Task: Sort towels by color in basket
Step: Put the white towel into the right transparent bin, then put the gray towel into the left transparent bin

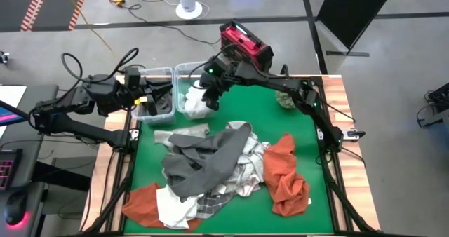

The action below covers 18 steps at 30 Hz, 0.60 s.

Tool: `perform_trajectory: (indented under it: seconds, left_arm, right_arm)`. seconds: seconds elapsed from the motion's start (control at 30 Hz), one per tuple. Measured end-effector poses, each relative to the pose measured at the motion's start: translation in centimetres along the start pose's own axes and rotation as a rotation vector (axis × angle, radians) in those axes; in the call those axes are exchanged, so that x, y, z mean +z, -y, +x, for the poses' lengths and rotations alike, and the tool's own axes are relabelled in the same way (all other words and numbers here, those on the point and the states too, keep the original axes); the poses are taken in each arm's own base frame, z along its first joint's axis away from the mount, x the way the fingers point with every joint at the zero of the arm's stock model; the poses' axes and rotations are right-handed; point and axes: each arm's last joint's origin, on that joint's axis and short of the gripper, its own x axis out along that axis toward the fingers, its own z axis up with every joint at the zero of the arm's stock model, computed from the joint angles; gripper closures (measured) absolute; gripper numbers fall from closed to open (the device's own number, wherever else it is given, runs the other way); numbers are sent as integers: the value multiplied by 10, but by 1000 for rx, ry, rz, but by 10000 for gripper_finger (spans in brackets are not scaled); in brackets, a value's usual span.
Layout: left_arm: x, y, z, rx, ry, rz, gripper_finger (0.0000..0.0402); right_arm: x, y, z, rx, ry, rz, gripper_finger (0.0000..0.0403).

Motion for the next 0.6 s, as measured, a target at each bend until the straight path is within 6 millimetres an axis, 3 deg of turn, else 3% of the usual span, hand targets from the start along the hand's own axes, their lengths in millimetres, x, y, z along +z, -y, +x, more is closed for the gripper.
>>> perform_trajectory:
  seconds: [0.13, 0.3, 0.47, 0.6]
  left_arm:
    - [0, 0, 0, -6, -3, 6, 338]
    - [0, 0, 0, -6, -3, 7, 338]
    - [-1, 0, 0, -1, -13, 7, 338]
    - [-2, -1, 0, 1, -17, 7, 338]
  right_arm:
    - [-5, -4, -3, 18, -55, 26, 206]
    - [8, -7, -21, -4, -41, 59, 113]
    - [31, -8, -43, -121, 75, 1, 93]
    - [41, -2, -41, -177, 178, -57, 106]
